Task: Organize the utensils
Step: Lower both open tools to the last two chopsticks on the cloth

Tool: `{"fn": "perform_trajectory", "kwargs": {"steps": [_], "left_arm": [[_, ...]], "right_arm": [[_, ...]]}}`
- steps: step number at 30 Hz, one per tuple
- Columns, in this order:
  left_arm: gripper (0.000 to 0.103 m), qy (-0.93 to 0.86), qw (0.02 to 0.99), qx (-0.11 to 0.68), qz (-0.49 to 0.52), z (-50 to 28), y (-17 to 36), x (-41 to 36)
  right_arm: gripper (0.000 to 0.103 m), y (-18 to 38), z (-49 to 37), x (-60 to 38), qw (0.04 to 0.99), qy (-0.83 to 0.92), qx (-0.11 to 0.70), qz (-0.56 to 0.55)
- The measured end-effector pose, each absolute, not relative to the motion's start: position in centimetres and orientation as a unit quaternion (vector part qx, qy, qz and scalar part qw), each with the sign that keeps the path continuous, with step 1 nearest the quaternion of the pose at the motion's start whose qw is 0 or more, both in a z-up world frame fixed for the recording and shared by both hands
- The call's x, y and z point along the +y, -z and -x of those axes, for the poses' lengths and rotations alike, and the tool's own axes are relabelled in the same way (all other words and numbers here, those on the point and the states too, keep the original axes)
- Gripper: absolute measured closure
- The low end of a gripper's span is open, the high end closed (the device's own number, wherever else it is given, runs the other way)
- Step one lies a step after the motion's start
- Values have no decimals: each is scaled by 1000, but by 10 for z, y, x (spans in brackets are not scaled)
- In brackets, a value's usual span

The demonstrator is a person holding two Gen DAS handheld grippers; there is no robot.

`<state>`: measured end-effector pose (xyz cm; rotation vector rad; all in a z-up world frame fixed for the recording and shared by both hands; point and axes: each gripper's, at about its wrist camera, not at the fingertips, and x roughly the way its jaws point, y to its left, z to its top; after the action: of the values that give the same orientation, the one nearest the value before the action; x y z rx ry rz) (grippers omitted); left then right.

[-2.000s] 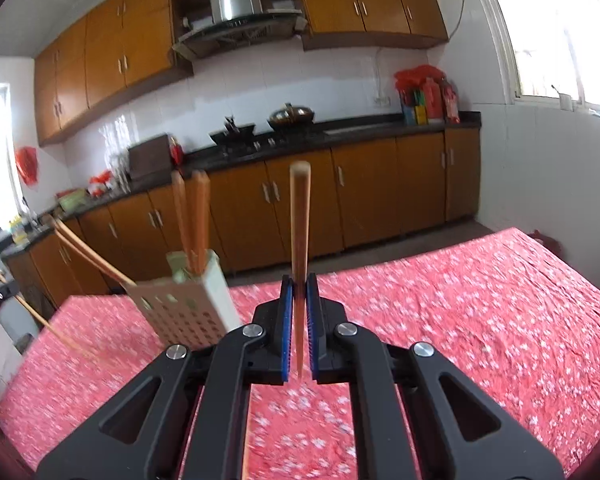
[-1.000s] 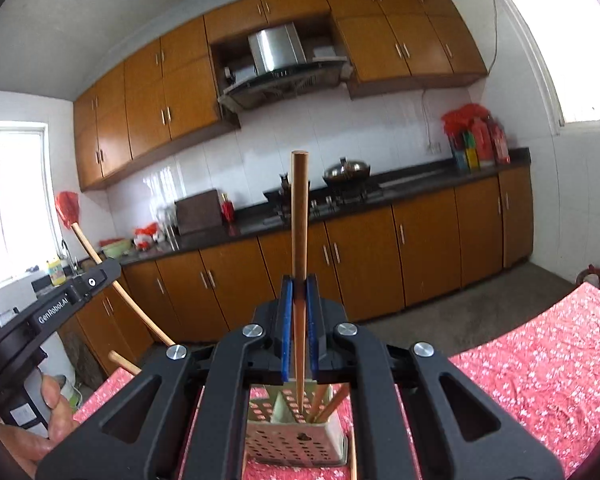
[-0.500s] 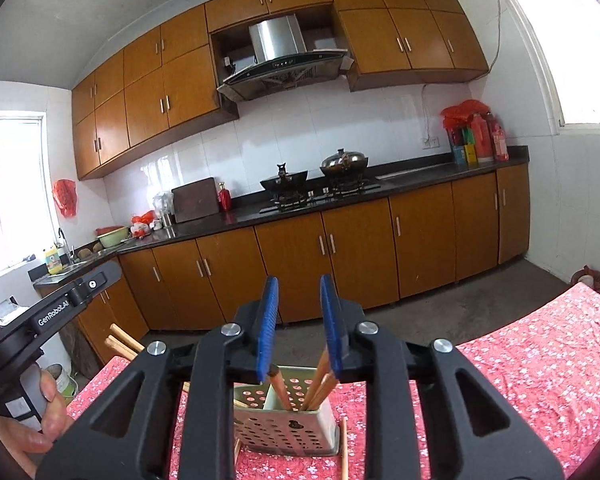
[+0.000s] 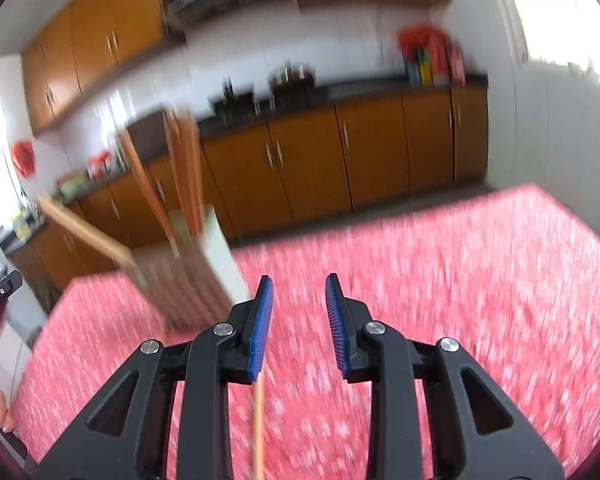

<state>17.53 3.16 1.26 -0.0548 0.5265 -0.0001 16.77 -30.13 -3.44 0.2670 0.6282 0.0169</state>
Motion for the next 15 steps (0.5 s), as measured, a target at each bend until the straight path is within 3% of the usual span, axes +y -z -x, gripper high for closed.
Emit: {"fn": "perform_trajectory", "kwargs": {"steps": [6, 15], "left_arm": [[73, 8, 937, 347, 38, -174, 54, 41], [68, 40, 924, 376, 52, -170, 74, 22]], "right_arm": [[75, 89, -168, -266, 907, -77, 395, -126], [84, 123, -173, -240, 892, -78, 436, -89]]}}
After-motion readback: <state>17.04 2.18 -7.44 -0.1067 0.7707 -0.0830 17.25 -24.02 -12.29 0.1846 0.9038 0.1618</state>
